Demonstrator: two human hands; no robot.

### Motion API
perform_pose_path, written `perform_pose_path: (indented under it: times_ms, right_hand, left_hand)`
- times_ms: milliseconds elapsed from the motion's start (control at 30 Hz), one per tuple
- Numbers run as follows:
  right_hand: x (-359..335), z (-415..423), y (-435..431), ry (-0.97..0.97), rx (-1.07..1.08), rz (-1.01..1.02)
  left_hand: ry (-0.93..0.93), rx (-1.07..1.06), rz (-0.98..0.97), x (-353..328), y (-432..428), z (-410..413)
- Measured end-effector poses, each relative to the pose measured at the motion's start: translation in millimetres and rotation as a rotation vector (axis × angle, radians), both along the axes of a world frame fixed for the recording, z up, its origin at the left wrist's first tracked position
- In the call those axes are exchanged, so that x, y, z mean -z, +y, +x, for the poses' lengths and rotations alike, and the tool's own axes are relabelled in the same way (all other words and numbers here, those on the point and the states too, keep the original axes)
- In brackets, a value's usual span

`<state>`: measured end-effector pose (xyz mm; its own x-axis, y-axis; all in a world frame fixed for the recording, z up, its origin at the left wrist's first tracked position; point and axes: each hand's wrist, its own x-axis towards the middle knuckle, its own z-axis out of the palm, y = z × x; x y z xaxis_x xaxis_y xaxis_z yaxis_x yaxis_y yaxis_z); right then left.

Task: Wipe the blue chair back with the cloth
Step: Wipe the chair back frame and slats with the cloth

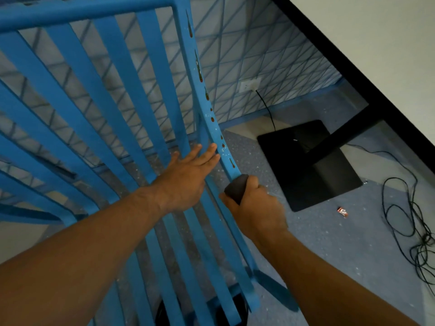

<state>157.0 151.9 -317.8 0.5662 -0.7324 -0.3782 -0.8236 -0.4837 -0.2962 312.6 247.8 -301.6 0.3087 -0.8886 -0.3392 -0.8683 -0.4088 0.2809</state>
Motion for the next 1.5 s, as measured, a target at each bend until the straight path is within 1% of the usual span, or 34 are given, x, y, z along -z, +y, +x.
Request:
perform_pose_path:
  times_ms: [100, 200, 267, 367, 433, 500, 567, 633, 700, 800, 867, 933, 1000, 1067, 1200, 1300, 1367, 1467, 1500]
  right_hand:
    - [3.6, 15.1, -4.5, -0.083, 0.097, 0.026]
    - [3.5, 27.1, -7.6, -0.122, 0.104, 0.017]
    - [6.0, 27.3, -2.5, -0.135, 0.075, -0.038]
    - [9.2, 15.2, 13.4, -0.090, 0.002, -0.198]
    - [8.8, 8.1, 16.6, -0.057, -0.032, -0.226]
    - [8.5, 8.5, 10.5, -0.038, -0.028, -0.173]
    - [8.2, 17.4, 0.7, -0.035, 0.022, -0.079]
    - [5.9, 31.9, -7.2, -0.067, 0.070, 0.006]
    - [2.3, 44.9, -11.2, -0.097, 0.088, 0.037]
    - [1.0, 54.0, -6.2, -0.122, 0.059, -0.070]
    - [2.3, 51.4, 0.2, -0.113, -0.007, -0.162]
    - [5.0, 43.2, 4.0, -0.089, -0.086, -0.204]
    - [5.5, 34.8, 3.8, -0.077, -0.123, -0.191]
    - [4.8, 30.5, 0.2, -0.074, -0.119, -0.134]
    - [1.8, 43.3, -13.1, -0.100, 0.003, 0.035]
    - [-2.2, 61.3, -17.7, -0.131, 0.083, 0.077]
    - [-3.6, 66.7, -13.7, -0.124, 0.066, 0.025]
    - [0.7, 59.4, -3.9, -0.108, -0.061, -0.146]
    - [2.5, 53.3, -2.0, -0.111, -0.089, -0.171]
  left_hand:
    - [-0.008, 0.019, -0.002, -0.8, -0.7, 4.2]
    - [0.015, 0.021, 0.013, -5.8, -1.1, 4.6]
    - [0.017, 0.036, 0.006, -9.0, -0.7, 6.9]
    - [0.007, 0.052, -0.014, -10.8, 1.8, 11.0]
    - [-0.005, 0.050, -0.032, -9.8, 2.2, 11.1]
    - [-0.024, 0.028, -0.066, -7.7, 0.9, 11.1]
    - [-0.028, -0.008, -0.095, -5.7, -2.0, 14.0]
    - [-0.032, -0.026, -0.105, -2.0, -3.9, 17.4]
    - [-0.042, -0.027, -0.113, 2.6, -4.5, 18.4]
    - [-0.065, -0.022, -0.111, 6.8, -3.1, 19.0]
    - [-0.078, -0.015, -0.109, 6.8, -2.0, 20.0]
    - [-0.088, -0.008, -0.103, 6.3, -1.5, 20.9]
    - [-0.089, -0.002, -0.098, 6.0, -0.9, 21.1]
    - [-0.087, 0.002, -0.096, 6.0, -0.4, 22.3]
    - [-0.090, 0.011, -0.106, 8.4, -1.2, 24.6]
    - [-0.068, -0.005, -0.138, 11.6, 0.0, 25.3]
    - [-0.050, -0.017, -0.150, 11.8, -0.1, 24.9]
    - [-0.004, -0.025, -0.132, 6.8, -1.5, 25.4]
    - [0.009, -0.025, -0.123, 4.7, -1.7, 25.9]
